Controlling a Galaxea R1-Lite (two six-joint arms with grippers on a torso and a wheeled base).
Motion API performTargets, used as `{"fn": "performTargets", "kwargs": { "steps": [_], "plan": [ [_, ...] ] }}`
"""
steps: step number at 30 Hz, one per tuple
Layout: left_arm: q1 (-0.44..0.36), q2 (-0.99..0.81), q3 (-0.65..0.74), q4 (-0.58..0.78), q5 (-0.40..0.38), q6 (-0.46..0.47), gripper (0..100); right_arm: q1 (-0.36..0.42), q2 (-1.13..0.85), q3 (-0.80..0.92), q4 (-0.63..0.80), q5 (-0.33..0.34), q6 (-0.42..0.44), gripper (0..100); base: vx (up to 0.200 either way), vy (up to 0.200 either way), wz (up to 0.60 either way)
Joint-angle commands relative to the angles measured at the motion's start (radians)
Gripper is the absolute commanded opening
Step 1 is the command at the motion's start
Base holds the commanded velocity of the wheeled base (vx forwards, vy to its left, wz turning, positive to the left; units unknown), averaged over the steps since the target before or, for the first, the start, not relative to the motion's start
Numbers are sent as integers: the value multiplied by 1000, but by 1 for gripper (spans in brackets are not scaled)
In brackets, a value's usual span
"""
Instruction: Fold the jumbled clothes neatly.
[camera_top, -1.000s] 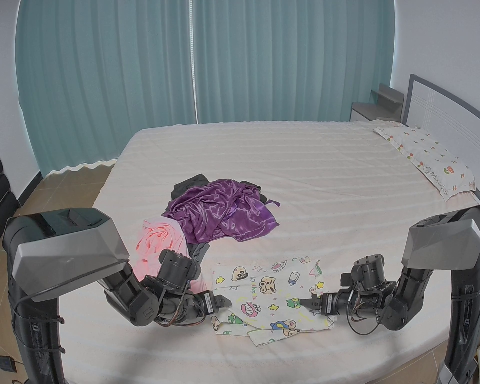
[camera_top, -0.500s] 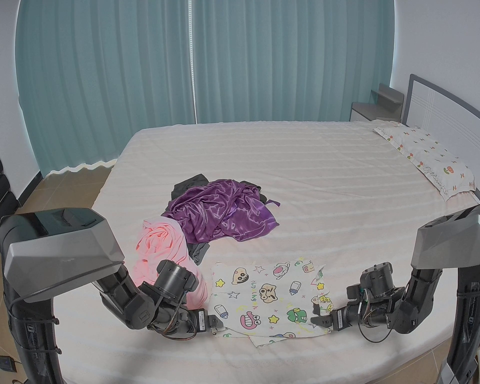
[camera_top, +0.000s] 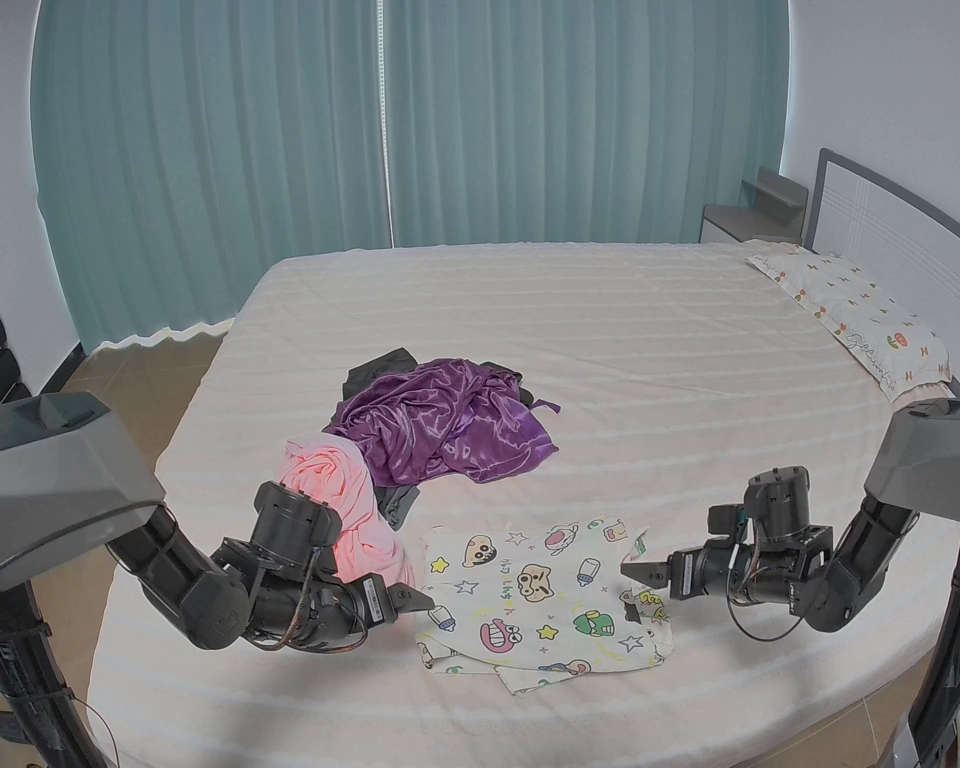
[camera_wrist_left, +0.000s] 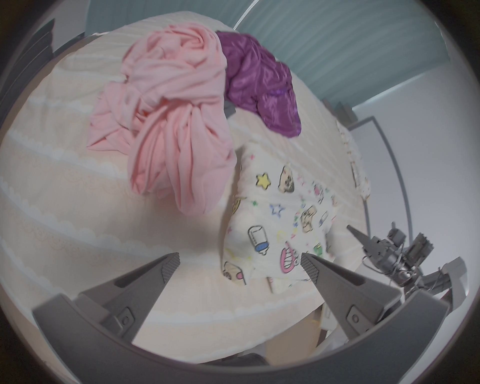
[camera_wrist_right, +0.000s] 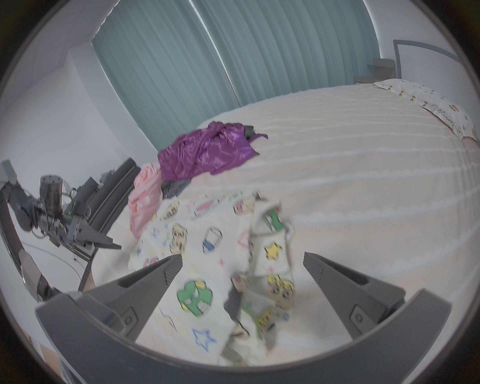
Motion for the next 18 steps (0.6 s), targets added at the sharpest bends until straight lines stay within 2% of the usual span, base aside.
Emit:
{"fn": "performTargets", "kwargs": {
  "steps": [1,3,6,7,9,12,16,18],
  "plan": [
    [35,-43,144,-176,-10,-93,100,28,163,-248,156,-7,58,100,0,0,0],
    [40,-43,199,-242,-9,-96,100,27,200,-305,165,-3,84,100,0,0,0],
    [55,-37,254,-305,-12,-99,100,28,218,-346,156,-6,208,100,0,0,0],
    [55,-37,254,-305,-12,-99,100,28,218,-346,156,-6,208,100,0,0,0],
    [87,-33,282,-342,-13,-131,100,19,200,-343,87,-9,279,100,0,0,0],
    [109,-31,294,-377,-18,-176,100,17,175,-331,10,-16,294,100,0,0,0],
    [139,-19,329,-456,-64,-200,100,67,158,-329,-81,-93,297,100,0,0,0],
    [141,15,334,-480,-61,-200,100,88,151,-325,-97,-118,297,100,0,0,0]
  ]
}}
